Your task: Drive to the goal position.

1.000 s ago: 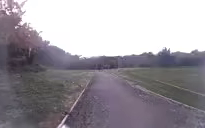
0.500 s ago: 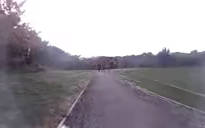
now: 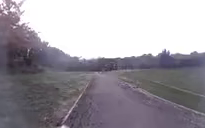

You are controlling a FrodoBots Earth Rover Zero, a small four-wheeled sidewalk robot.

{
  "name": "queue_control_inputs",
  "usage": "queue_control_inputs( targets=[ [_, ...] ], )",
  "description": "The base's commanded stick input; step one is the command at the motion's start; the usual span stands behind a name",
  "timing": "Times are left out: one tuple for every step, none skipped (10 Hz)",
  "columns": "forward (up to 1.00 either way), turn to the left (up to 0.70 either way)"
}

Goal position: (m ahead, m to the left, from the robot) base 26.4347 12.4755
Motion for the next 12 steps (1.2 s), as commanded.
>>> queue_control_inputs(
  targets=[
    [0.45, 0.25],
    [0.45, 0.18],
    [0.45, 0.1],
    [0.45, 0.0],
    [0.45, 0.0],
    [0.47, 0.0],
    [0.54, 0.0],
    [0.61, 0.0],
    [0.65, 0.0],
    [0.69, 0.0],
    [0.7, 0.0],
    [0.7, 0.0]
  ],
)
